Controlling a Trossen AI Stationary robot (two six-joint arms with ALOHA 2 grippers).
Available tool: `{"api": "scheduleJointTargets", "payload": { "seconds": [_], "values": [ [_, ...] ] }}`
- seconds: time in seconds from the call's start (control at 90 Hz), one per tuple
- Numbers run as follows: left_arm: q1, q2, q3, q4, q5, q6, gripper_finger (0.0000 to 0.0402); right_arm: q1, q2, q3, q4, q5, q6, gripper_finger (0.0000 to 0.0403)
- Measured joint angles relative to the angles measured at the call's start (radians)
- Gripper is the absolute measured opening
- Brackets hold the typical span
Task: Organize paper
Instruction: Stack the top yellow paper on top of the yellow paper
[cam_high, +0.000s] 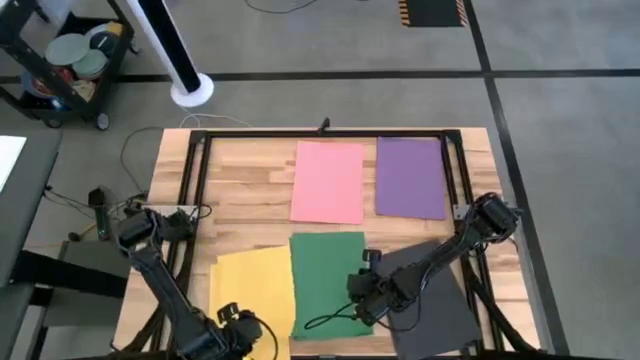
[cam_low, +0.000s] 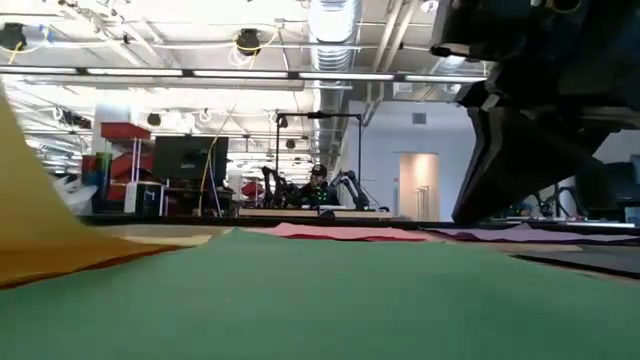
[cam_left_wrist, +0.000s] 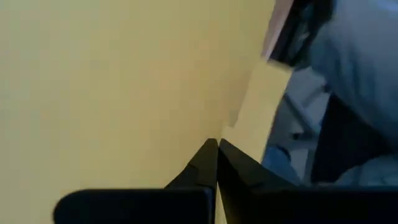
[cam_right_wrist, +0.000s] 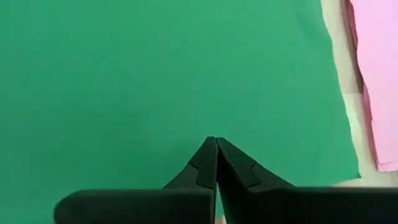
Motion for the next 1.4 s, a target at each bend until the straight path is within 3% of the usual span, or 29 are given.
{"api": "scheduleJointTargets", "payload": {
  "seconds": [0.289, 0.522, 1.022, 1.4],
  "values": [
    [-0.049, -0.003, 0.000, 0.033, 0.002, -0.149, 0.0000, -0.001, 0.000, 0.000, 0.000, -0.001, -0.003, 0.0000],
    [-0.078, -0.003, 0.001, 0.034, -0.072, -0.236, 0.0000, -0.001, 0.000, 0.000, 0.000, -0.001, -0.003, 0.0000],
    [-0.093, -0.003, 0.002, 0.104, -0.124, -0.266, 0.0000, 0.000, 0.000, 0.000, -0.018, -0.007, -0.003, 0.0000],
    [-0.096, -0.002, -0.043, 0.112, -0.075, -0.282, 0.0000, 0.006, 0.000, 0.000, -0.028, -0.007, 0.008, 0.0000]
  ]
}}
